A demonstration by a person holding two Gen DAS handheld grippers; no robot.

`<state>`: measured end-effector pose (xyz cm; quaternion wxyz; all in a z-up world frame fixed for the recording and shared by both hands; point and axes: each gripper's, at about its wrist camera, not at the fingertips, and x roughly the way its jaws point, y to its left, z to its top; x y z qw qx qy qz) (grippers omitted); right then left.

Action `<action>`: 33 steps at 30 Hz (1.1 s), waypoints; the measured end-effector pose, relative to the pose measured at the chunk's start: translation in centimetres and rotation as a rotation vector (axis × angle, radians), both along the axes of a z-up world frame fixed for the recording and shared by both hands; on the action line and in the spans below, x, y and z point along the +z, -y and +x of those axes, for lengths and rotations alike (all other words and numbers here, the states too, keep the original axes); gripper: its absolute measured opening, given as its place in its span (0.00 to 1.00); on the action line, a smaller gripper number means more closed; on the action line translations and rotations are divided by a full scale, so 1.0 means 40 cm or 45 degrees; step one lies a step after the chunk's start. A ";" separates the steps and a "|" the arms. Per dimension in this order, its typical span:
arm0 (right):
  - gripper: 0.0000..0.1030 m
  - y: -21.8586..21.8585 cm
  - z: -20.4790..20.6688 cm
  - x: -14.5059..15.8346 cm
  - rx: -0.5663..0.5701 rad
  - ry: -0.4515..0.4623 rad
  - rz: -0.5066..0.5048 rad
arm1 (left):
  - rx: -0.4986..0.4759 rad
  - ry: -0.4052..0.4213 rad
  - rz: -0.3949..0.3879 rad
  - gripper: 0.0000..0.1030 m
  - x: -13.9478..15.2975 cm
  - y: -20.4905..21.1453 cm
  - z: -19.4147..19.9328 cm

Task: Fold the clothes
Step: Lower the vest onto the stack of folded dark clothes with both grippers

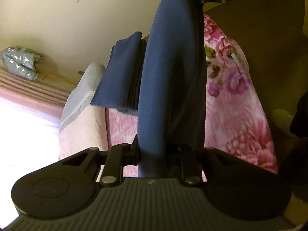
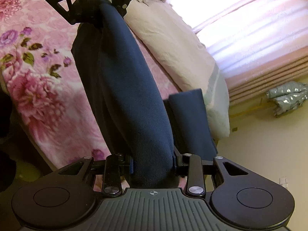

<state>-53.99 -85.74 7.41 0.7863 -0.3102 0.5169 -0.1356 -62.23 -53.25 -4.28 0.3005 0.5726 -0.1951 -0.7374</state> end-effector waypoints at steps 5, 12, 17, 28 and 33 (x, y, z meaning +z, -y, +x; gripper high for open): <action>0.32 0.087 0.004 0.016 -0.076 0.001 -0.022 | -0.096 -0.049 -0.064 0.19 0.028 0.122 -0.033; 0.32 0.314 0.054 0.114 -0.157 0.082 -0.168 | -0.157 -0.079 -0.240 0.19 0.115 0.383 -0.111; 0.32 0.573 0.117 0.175 -0.112 0.179 -0.304 | -0.091 -0.050 -0.438 0.19 0.174 0.637 -0.217; 0.33 0.936 0.195 -0.178 0.065 0.240 -0.213 | 0.061 0.069 -0.278 0.21 -0.276 0.888 -0.344; 0.36 0.923 0.145 -0.397 0.159 0.083 -0.095 | 0.050 0.133 -0.251 0.23 -0.459 0.845 -0.357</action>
